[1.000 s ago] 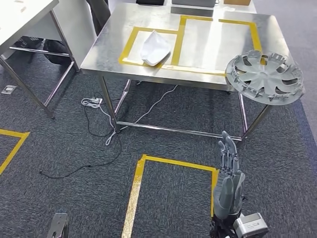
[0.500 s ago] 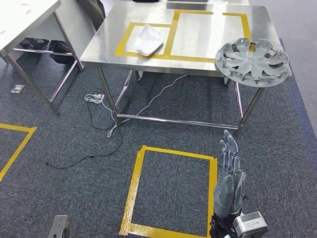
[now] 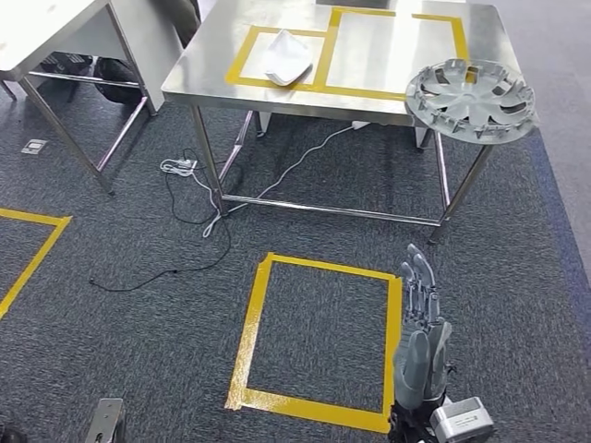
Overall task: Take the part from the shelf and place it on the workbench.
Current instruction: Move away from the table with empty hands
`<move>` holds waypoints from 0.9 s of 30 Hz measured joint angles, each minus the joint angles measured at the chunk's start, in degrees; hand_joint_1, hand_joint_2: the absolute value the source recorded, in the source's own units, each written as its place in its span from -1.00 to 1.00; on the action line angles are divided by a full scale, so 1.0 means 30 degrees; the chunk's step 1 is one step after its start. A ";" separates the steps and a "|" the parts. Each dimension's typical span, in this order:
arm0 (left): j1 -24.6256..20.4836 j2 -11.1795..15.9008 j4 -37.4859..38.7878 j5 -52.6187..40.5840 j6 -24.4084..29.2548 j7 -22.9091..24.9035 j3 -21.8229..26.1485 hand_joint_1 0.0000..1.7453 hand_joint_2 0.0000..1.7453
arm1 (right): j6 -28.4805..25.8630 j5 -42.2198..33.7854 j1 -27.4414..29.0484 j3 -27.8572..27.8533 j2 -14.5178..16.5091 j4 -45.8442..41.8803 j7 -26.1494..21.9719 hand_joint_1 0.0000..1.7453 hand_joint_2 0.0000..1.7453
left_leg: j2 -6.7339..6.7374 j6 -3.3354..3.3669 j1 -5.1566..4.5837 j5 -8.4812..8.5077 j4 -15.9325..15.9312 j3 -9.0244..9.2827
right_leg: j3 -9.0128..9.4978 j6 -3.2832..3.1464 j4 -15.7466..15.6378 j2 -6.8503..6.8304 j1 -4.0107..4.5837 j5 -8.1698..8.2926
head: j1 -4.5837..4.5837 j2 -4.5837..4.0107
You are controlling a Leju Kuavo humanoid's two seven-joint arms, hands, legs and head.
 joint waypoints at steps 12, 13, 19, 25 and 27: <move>0.0123 -0.0042 0.0002 0.0007 0.0004 0.0000 0.0029 -1.00 -1.00 | -0.0058 0.0022 0.0004 0.0082 0.0007 -0.0035 -0.0005 -1.00 -1.00 | -0.0052 -0.1038 0.0165 -0.2878 0.4706 -0.2125 | 0.2467 -0.1059 -0.5296 -0.0071 0.0035 0.1215 | -0.0085 0.0000; 0.0118 -0.0035 0.0000 0.0007 0.0005 0.0000 0.0031 -1.00 -1.00 | -0.0058 0.0020 0.0006 0.0084 0.0007 -0.0031 -0.0004 -1.00 -1.00 | -0.0058 -0.1026 0.0158 -0.3269 0.5758 -0.2200 | 0.2229 -0.1084 -0.5237 -0.0082 0.0076 0.1419 | -0.0085 0.0000; 0.0100 -0.0015 0.0000 0.0007 0.0004 -0.0004 0.0049 -1.00 -1.00 | -0.0058 0.0022 -0.0003 0.0093 0.0007 -0.0022 -0.0009 -1.00 -1.00 | -0.0197 -0.0243 -0.0080 -0.1814 0.1406 0.1723 | 0.0846 -0.0979 -0.4840 -0.0057 0.0310 0.2346 | -0.0073 0.0000; 0.0069 -0.0055 0.0005 0.0009 0.0002 -0.0007 0.0058 -1.00 -1.00 | -0.0071 0.0020 0.0009 0.0091 0.0007 -0.0020 -0.0009 -1.00 -1.00 | -0.0082 0.0183 -0.0074 -0.1172 -0.0282 0.1633 | -0.0047 -0.0289 -0.3816 -0.0019 0.0192 0.1355 | 0.0022 0.0000; 0.0061 -0.0051 0.0004 0.0007 0.0004 -0.0007 0.0062 -1.00 -1.00 | -0.0096 0.0024 0.0016 0.0088 0.0007 -0.0016 -0.0009 -1.00 -1.00 | -0.0035 0.0279 -0.0099 -0.0715 -0.0230 0.1048 | -0.0549 -0.0166 -0.1624 0.0014 0.0157 -0.0517 | 0.0117 0.0000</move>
